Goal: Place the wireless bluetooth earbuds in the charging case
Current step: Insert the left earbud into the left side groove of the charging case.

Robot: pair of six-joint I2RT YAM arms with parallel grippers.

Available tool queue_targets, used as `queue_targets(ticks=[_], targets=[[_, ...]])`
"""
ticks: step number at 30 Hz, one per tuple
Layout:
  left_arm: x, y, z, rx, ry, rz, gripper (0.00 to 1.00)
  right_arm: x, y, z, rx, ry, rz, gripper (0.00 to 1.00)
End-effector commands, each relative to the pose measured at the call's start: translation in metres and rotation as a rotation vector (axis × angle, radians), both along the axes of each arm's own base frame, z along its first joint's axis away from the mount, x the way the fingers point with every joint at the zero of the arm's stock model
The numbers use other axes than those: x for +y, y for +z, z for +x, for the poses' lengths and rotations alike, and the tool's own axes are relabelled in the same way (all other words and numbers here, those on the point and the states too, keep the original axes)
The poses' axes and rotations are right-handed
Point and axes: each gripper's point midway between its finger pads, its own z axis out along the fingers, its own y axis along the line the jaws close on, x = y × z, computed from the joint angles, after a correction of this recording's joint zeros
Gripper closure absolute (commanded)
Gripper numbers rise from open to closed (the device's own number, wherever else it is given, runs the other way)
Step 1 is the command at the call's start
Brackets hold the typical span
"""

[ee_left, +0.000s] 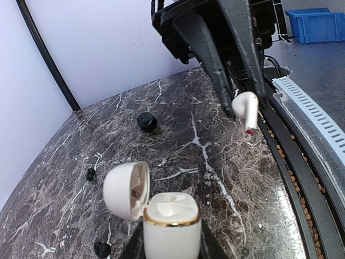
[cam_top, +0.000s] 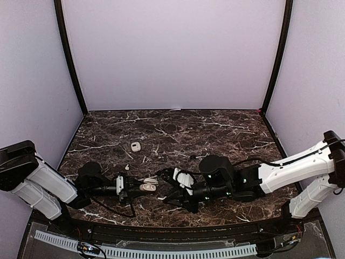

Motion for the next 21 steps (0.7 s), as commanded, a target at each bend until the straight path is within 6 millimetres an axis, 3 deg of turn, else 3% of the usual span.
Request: queue_targets(ticks=[1, 8, 21], targets=[[-0.003, 0.012, -0.006, -0.028, -0.040, -0.035, 0.88, -0.007, 0.013, 0.004, -0.314, 0.008, 0.018, 0.96], [-0.005, 0.013, -0.014, -0.012, -0.086, -0.045, 0.88, -0.019, 0.024, -0.005, -0.670, 0.035, 0.024, 0.92], [-0.008, 0.013, -0.023, 0.038, -0.148, -0.051, 0.88, -0.018, 0.020, 0.007, -0.920, 0.097, -0.144, 0.92]])
